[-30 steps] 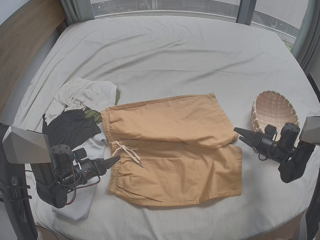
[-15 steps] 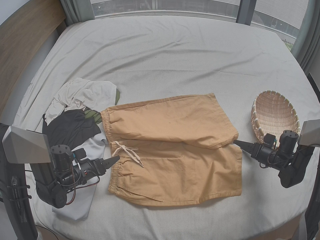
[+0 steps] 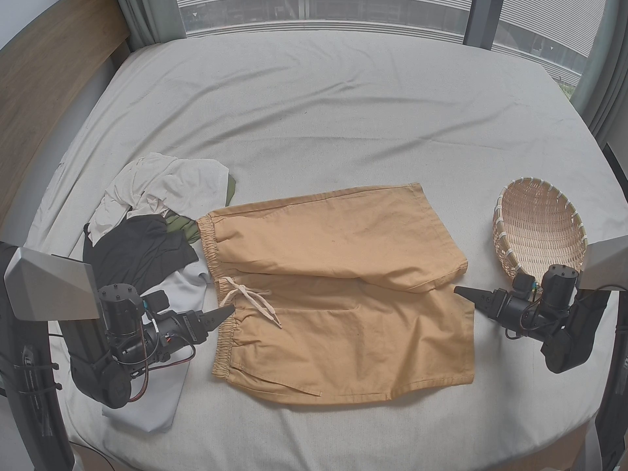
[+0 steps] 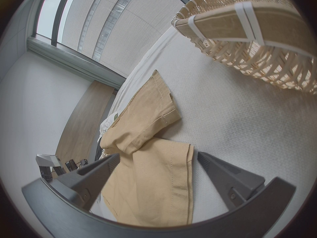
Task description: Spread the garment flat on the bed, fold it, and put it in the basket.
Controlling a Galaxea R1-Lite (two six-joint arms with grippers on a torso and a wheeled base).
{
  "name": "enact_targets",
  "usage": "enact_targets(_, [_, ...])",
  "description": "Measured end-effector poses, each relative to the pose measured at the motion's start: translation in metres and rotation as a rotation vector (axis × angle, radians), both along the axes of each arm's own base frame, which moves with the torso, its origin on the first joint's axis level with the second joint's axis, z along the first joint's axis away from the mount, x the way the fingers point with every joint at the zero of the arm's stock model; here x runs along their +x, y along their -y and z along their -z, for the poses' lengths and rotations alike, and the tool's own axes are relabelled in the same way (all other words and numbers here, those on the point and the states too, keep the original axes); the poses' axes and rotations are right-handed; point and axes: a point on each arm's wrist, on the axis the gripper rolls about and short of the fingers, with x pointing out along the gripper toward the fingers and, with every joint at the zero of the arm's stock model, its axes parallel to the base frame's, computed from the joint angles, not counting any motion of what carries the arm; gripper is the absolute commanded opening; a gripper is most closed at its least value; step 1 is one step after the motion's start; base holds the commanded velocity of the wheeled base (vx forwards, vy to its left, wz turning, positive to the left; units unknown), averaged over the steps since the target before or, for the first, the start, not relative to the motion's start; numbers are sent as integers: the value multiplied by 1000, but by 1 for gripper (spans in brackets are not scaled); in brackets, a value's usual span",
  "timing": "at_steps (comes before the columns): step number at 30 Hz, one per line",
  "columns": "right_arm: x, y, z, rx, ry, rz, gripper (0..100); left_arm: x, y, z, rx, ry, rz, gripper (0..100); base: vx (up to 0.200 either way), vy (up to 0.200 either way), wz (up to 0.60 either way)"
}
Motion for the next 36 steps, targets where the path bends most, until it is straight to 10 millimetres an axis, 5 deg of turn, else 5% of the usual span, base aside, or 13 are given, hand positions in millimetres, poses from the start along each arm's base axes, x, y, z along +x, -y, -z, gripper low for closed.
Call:
enact_targets(29, [18, 8, -9, 22, 59, 50, 0, 0, 0, 0, 0, 0, 2, 100, 0, 0, 0])
enact_targets(30, [18, 8, -9, 20, 61, 50, 100, 0, 1, 0, 0, 0, 2, 100, 0, 0, 0])
enact_targets(36, [14, 2, -16, 18, 71, 42, 100, -3, 0, 0, 2, -10, 2, 100, 0, 0, 0])
